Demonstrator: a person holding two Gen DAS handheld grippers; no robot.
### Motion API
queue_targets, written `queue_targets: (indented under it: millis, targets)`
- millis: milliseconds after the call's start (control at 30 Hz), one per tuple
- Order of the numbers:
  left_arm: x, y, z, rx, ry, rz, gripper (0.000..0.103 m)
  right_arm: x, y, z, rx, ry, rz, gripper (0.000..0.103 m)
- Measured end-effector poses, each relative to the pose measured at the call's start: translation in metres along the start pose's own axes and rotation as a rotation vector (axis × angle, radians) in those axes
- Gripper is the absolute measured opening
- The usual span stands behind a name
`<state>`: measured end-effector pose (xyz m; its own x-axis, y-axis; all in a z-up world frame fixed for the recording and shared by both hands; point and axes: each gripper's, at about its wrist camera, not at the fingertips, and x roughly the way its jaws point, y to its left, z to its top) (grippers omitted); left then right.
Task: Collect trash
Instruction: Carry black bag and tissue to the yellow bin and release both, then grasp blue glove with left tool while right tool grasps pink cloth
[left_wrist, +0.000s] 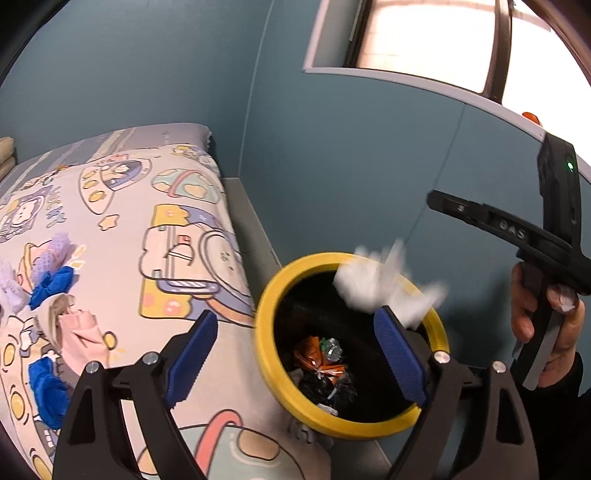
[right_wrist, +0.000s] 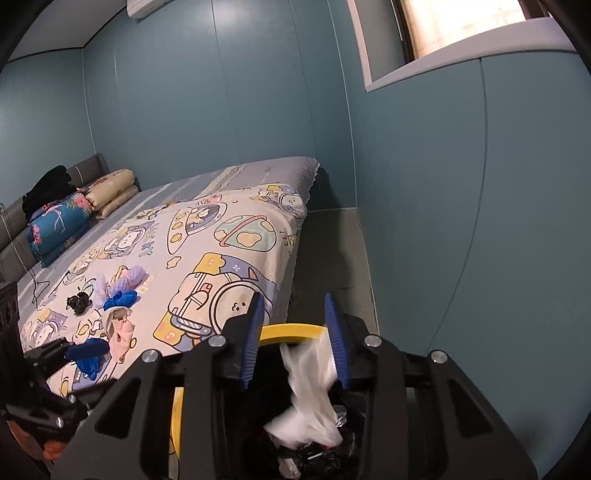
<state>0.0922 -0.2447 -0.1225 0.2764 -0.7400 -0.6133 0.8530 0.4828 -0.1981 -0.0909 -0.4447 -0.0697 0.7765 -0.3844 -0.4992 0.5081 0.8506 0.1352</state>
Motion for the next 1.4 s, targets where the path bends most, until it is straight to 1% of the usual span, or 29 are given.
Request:
queue_targets:
  millis: [67, 200, 333, 400, 433, 567, 633, 800, 833, 967, 1067, 1200, 1300, 1400]
  targets:
    - [-0.005, 0.006, 0.001, -0.003, -0.009, 0.018, 0.083, -0.001, 0.002, 0.001, -0.007, -0.007, -0.005, 0.032]
    - [-0.019, 0.027, 0.005, -0.028, -0.037, 0.057, 0.084, -0.001, 0.01, 0.001, -0.027, -0.018, 0.026, 0.032]
    - [-0.035, 0.055, 0.006, -0.06, -0.066, 0.117, 0.085, 0.002, 0.03, 0.003, -0.065, -0.031, 0.079, 0.032]
    - [-0.046, 0.073, 0.006, -0.084, -0.08, 0.154, 0.085, 0.007, 0.046, 0.003, -0.088, -0.034, 0.113, 0.035]
    - [-0.051, 0.081, 0.007, -0.092, -0.088, 0.173, 0.085, 0.011, 0.058, 0.003, -0.107, -0.034, 0.136, 0.037]
    - [-0.076, 0.119, 0.004, -0.133, -0.113, 0.26, 0.088, 0.026, 0.105, 0.002, -0.173, -0.02, 0.229, 0.039]
    - [-0.09, 0.142, 0.0, -0.16, -0.122, 0.305, 0.088, 0.035, 0.129, 0.001, -0.203, -0.008, 0.271, 0.045]
    - [-0.12, 0.193, -0.017, -0.223, -0.128, 0.413, 0.089, 0.065, 0.187, -0.012, -0.286, 0.044, 0.36, 0.045]
    - [-0.123, 0.2, -0.022, -0.232, -0.128, 0.422, 0.089, 0.073, 0.2, -0.017, -0.31, 0.063, 0.379, 0.045]
    - [-0.125, 0.224, -0.046, -0.276, -0.097, 0.426, 0.089, 0.1, 0.234, -0.033, -0.378, 0.128, 0.434, 0.045]
    - [-0.11, 0.232, -0.065, -0.309, -0.05, 0.414, 0.089, 0.117, 0.25, -0.046, -0.425, 0.171, 0.464, 0.045]
    - [-0.088, 0.239, -0.087, -0.359, 0.01, 0.367, 0.089, 0.14, 0.261, -0.064, -0.464, 0.245, 0.502, 0.045]
    - [-0.071, 0.245, -0.095, -0.407, 0.045, 0.324, 0.089, 0.156, 0.267, -0.078, -0.498, 0.31, 0.516, 0.045]
    - [-0.06, 0.246, -0.098, -0.43, 0.064, 0.284, 0.089, 0.163, 0.27, -0.086, -0.53, 0.335, 0.515, 0.045]
